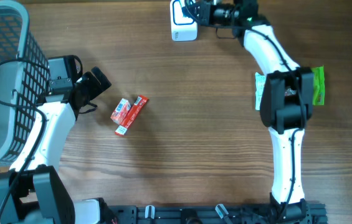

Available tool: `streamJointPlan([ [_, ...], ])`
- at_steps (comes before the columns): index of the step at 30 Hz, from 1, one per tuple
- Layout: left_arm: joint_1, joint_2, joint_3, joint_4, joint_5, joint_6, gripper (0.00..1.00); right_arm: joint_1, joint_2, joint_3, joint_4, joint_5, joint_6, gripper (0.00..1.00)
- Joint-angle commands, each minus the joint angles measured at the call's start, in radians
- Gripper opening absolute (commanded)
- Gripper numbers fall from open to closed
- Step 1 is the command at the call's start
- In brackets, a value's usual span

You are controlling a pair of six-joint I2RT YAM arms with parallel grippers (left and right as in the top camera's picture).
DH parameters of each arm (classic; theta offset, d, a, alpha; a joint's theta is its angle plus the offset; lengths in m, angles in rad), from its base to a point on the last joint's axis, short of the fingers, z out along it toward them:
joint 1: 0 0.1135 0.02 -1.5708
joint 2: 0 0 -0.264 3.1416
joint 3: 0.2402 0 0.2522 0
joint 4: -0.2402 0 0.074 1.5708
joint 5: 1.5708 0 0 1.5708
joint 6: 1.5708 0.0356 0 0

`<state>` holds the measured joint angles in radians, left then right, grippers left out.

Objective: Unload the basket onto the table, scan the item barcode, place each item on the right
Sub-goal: 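Raise the green-white box to the white scanner with the right gripper, then carry the box right and set it beside the packs, right gripper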

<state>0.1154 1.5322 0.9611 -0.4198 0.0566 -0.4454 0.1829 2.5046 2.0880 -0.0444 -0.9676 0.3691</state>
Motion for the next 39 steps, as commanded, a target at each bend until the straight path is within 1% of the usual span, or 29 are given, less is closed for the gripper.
streamJointPlan([
  [1, 0.005, -0.014, 0.002, 0.003, -0.006, 0.02, 1.0, 0.01, 0.082, 0.015, 0.079, -0.05, 0.206, 0.18],
  [3, 0.005, -0.014, 0.002, 0.003, -0.006, 0.02, 1.0, 0.009, 0.118, 0.015, 0.114, -0.05, 0.263, 0.18],
  [5, 0.005, -0.014, 0.002, 0.003, -0.006, 0.02, 1.0, 0.009, 0.135, 0.014, 0.125, -0.046, 0.269, 0.18],
  [7, 0.005, -0.014, 0.002, 0.003, -0.006, 0.019, 1.0, 0.009, 0.136, 0.014, 0.135, -0.043, 0.293, 0.18],
  [9, 0.005, -0.014, 0.002, 0.003, -0.006, 0.019, 1.0, 0.009, 0.136, 0.014, 0.145, -0.021, 0.367, 0.18],
  [16, 0.005, -0.014, 0.002, 0.003, -0.006, 0.02, 1.0, 0.009, 0.136, 0.014, 0.188, -0.018, 0.474, 0.18],
  [22, 0.005, -0.014, 0.002, 0.003, -0.006, 0.02, 1.0, 0.009, 0.096, 0.014, 0.196, -0.059, 0.472, 0.17],
  [24, 0.005, -0.014, 0.002, 0.003, -0.006, 0.02, 1.0, 0.009, 0.063, 0.014, 0.163, -0.069, 0.452, 0.15],
  [25, 0.005, -0.014, 0.002, 0.003, -0.006, 0.019, 1.0, 0.009, 0.041, 0.014, 0.132, -0.057, 0.421, 0.15],
  [27, 0.005, -0.014, 0.002, 0.003, -0.006, 0.019, 1.0, 0.009, -0.022, 0.014, 0.009, -0.01, 0.353, 0.15],
  [29, 0.005, -0.014, 0.002, 0.003, -0.006, 0.019, 1.0, 0.009, -0.1, 0.014, -0.145, 0.028, 0.233, 0.15],
  [31, 0.005, -0.014, 0.002, 0.003, -0.006, 0.019, 1.0, 0.009, -0.193, 0.014, -0.278, 0.004, 0.111, 0.16],
  [34, 0.005, -0.014, 0.002, 0.003, -0.006, 0.02, 1.0, 0.008, -0.314, 0.014, -0.446, -0.091, 0.01, 0.16],
  [38, 0.005, -0.014, 0.002, 0.003, -0.006, 0.019, 1.0, -0.008, -0.43, 0.014, -0.734, -0.063, -0.177, 0.17],
  [39, 0.005, -0.014, 0.002, 0.003, -0.006, 0.02, 1.0, -0.014, -0.456, 0.014, -0.819, -0.036, -0.228, 0.19],
])
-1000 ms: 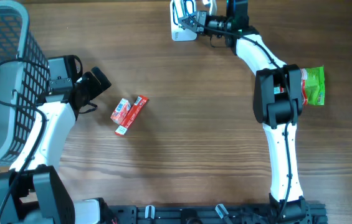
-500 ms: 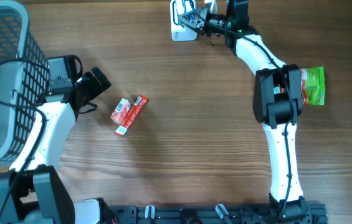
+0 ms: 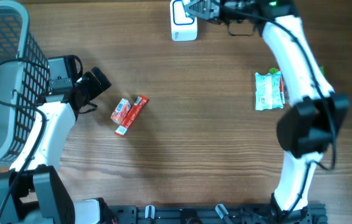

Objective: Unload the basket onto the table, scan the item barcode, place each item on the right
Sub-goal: 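Carry the box right and set it beside the packs, right gripper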

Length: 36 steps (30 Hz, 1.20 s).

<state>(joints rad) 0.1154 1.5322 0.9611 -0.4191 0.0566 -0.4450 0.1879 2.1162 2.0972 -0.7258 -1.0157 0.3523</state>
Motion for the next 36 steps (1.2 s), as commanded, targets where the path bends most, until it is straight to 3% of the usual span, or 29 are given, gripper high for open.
streamJointPlan([
  [1, 0.005, -0.014, 0.002, 0.002, -0.006, 0.019, 1.0, -0.025, -0.088, 0.005, -0.208, 0.047, -0.257, 0.2],
  [5, 0.005, -0.014, 0.002, 0.002, -0.006, 0.019, 1.0, -0.052, -0.159, 0.005, -0.493, 0.225, -0.401, 0.2],
  [12, 0.005, -0.014, 0.002, 0.002, -0.006, 0.019, 1.0, -0.063, -0.181, -0.004, -0.712, 0.492, -0.399, 0.25],
  [18, 0.005, -0.014, 0.002, 0.002, -0.006, 0.019, 1.0, -0.063, -0.181, -0.06, -0.804, 0.88, -0.244, 0.24],
  [21, 0.005, -0.014, 0.002, 0.002, -0.006, 0.019, 1.0, -0.063, -0.181, -0.152, -0.863, 1.201, -0.062, 0.24],
  [27, 0.005, -0.014, 0.002, 0.002, -0.006, 0.019, 1.0, -0.064, -0.182, -0.394, -0.796, 1.437, 0.116, 0.24],
  [31, 0.005, -0.014, 0.002, 0.002, -0.006, 0.019, 1.0, -0.08, -0.182, -0.515, -0.631, 1.514, 0.121, 0.25],
  [33, 0.005, -0.014, 0.002, 0.002, -0.006, 0.019, 1.0, -0.107, -0.182, -0.576, -0.578, 1.514, 0.121, 0.35],
  [34, 0.005, -0.014, 0.002, 0.002, -0.006, 0.019, 1.0, -0.123, -0.182, -0.601, -0.564, 1.514, 0.118, 0.51],
  [36, 0.005, -0.014, 0.002, 0.002, -0.006, 0.019, 1.0, -0.146, -0.182, -0.625, -0.549, 1.509, 0.097, 0.6],
])
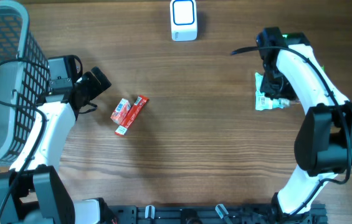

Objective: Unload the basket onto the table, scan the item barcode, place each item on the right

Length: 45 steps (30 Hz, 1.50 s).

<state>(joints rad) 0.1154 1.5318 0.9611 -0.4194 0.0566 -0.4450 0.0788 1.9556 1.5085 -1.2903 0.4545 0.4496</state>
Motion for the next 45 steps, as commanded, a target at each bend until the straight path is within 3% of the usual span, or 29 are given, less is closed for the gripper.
streamJointPlan([
  [1, 0.005, -0.013, 0.002, 0.003, -0.006, 0.019, 1.0, -0.045, -0.021, -0.04, 0.021, 0.026, -0.01, 0.62],
  [10, 0.005, -0.013, 0.002, 0.039, -0.006, 0.019, 1.0, -0.06, -0.036, 0.003, 0.089, -0.216, -0.16, 0.66],
  [15, 0.005, -0.013, 0.002, 0.089, 0.01, 0.018, 1.0, -0.06, -0.271, 0.022, 0.132, -0.41, -0.161, 0.68],
  [16, 0.005, -0.014, 0.002, 0.028, 0.113, 0.019, 1.0, -0.06, -0.328, 0.022, 0.157, -0.5, -0.161, 0.98],
  [18, 0.005, -0.013, 0.002, -0.065, 0.212, 0.019, 1.0, -0.06, -0.395, 0.022, 0.175, -0.616, -0.161, 1.0],
  [21, -0.01, -0.013, 0.002, -0.124, 0.403, 0.238, 1.0, -0.059, -0.417, 0.021, 0.159, -0.685, -0.161, 1.0],
  [24, -0.028, -0.013, 0.002, -0.175, 0.389, 0.417, 0.99, -0.059, -0.412, -0.027, 0.189, -0.685, -0.161, 1.0],
  [29, -0.032, -0.013, 0.002, -0.206, 0.253, 0.494, 0.76, -0.059, -0.404, -0.112, 0.24, -0.684, -0.161, 1.0],
  [30, -0.032, -0.013, 0.0, -0.207, 0.221, 0.494, 0.62, -0.058, -0.404, -0.13, 0.253, -0.685, -0.161, 1.0],
  [31, -0.032, -0.013, -0.004, -0.211, 0.219, 0.494, 0.56, -0.058, -0.404, -0.144, 0.263, -0.685, -0.161, 0.99],
  [36, -0.094, -0.013, -0.069, -0.196, 0.216, 0.522, 0.62, -0.058, -0.404, -0.204, 0.31, -0.684, -0.159, 1.0],
  [38, -0.129, -0.013, -0.098, -0.156, 0.147, 0.523, 0.64, -0.058, -0.403, -0.208, 0.311, -0.684, -0.159, 1.0],
  [43, -0.158, -0.011, -0.161, -0.088, 0.088, 0.519, 0.58, -0.058, -0.403, -0.208, 0.308, -0.685, -0.158, 1.0],
  [44, -0.158, -0.011, -0.163, -0.084, 0.064, 0.519, 0.38, -0.058, -0.403, -0.208, 0.31, -0.685, -0.158, 1.0],
  [45, -0.157, -0.011, -0.163, -0.076, 0.061, 0.519, 0.28, -0.058, -0.403, -0.208, 0.31, -0.685, -0.158, 1.0],
])
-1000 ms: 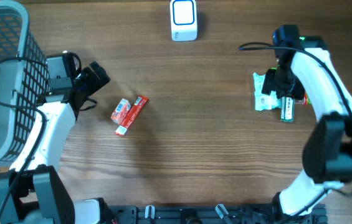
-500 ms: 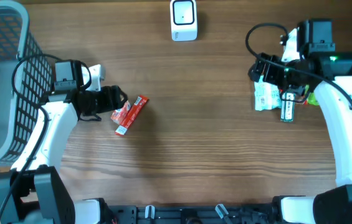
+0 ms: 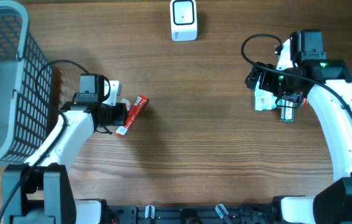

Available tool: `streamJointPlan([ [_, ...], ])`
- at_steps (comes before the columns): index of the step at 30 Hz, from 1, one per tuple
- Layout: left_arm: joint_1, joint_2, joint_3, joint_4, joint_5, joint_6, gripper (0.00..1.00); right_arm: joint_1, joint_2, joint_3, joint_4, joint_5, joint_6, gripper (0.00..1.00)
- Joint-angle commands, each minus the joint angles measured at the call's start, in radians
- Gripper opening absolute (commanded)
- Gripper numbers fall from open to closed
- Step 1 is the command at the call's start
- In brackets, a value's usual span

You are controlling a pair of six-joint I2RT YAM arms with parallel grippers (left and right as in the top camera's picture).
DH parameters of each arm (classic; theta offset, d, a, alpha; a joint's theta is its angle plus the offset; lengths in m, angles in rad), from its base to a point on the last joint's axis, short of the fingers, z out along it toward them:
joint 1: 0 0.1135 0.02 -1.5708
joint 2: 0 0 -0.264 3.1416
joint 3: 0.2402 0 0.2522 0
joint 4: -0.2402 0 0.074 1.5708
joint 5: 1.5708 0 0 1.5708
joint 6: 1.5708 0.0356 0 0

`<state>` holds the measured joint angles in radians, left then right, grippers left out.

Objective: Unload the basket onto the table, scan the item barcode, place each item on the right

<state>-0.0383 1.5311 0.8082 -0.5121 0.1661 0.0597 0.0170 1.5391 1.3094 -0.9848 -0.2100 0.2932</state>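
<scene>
Two red snack packets lie left of centre. The red stick packet (image 3: 137, 107) shows beside my left gripper (image 3: 118, 113), which stands right over the other packet and hides all but its white end (image 3: 121, 130). How its fingers stand cannot be made out from above. The white barcode scanner (image 3: 183, 19) stands at the table's far edge. On the right, my right gripper (image 3: 260, 84) hangs over the top end of a white-and-green packet (image 3: 263, 101), and the arm hides its fingers.
A tall grey wire basket (image 3: 1, 81) fills the far left. A green-tipped bit (image 3: 287, 112) shows just right of the white-and-green packet, under the right arm. The bare wooden table (image 3: 194, 143) spreads between the two arms.
My left gripper has moved from beside the basket to right over the red packets. The right arm has swung out to the right, its gripper now at the white-and-green packet's top end.
My right gripper was up at the scanner while the left gripper rested open near the basket. The right gripper was then over the white-and-green packet, the left one unmoved. Now each gripper stands over its own packet, and the packets lie where they were.
</scene>
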Motion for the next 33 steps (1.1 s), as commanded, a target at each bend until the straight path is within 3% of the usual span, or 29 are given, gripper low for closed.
streamJointPlan([
  [1, -0.004, -0.011, -0.01, 0.029, -0.048, 0.014, 0.19, 0.004, 0.013, -0.009, 0.005, -0.02, -0.002, 1.0],
  [2, -0.004, -0.011, -0.01, 0.044, -0.048, 0.011, 0.09, 0.004, 0.013, -0.009, 0.004, -0.02, -0.002, 0.99],
  [5, -0.003, -0.027, 0.014, 0.071, -0.048, 0.01, 0.07, 0.004, 0.013, -0.009, 0.004, -0.02, -0.002, 1.0],
  [7, -0.004, -0.074, 0.074, 0.068, -0.039, -0.091, 0.06, 0.004, 0.013, -0.009, 0.004, -0.02, -0.002, 1.0],
  [10, -0.021, -0.139, 0.105, 0.09, 0.28, -0.335, 0.05, 0.004, 0.013, -0.009, 0.004, -0.02, -0.002, 1.0],
  [13, -0.106, -0.091, 0.087, 0.074, 0.324, -0.468, 0.06, 0.004, 0.013, -0.009, 0.004, -0.02, -0.002, 1.0],
  [18, -0.352, 0.095, 0.077, 0.185, 0.324, -0.535, 0.07, 0.004, 0.013, -0.009, 0.005, -0.02, -0.002, 1.0],
  [20, -0.4, 0.134, 0.077, 0.251, 0.325, -0.596, 0.15, 0.004, 0.013, -0.009, 0.005, -0.02, -0.002, 1.0],
  [22, -0.426, 0.143, 0.077, 0.321, 0.28, -0.586, 0.61, 0.004, 0.013, -0.009, -0.006, -0.051, -0.003, 1.0],
  [24, -0.402, 0.135, 0.086, 0.393, 0.27, -0.507, 1.0, 0.004, 0.013, -0.009, -0.01, -0.133, -0.003, 1.0],
  [28, -0.296, 0.076, 0.15, 0.372, 0.251, -0.489, 1.0, 0.051, 0.013, -0.009, -0.045, -0.188, 0.005, 0.98],
  [30, -0.224, 0.026, 0.158, 0.339, 0.251, -0.49, 1.0, 0.134, 0.013, -0.021, -0.035, -0.188, 0.093, 0.88],
  [33, -0.137, 0.01, 0.158, 0.197, 0.251, -0.482, 1.0, 0.276, 0.013, -0.108, 0.045, -0.188, 0.334, 0.64],
])
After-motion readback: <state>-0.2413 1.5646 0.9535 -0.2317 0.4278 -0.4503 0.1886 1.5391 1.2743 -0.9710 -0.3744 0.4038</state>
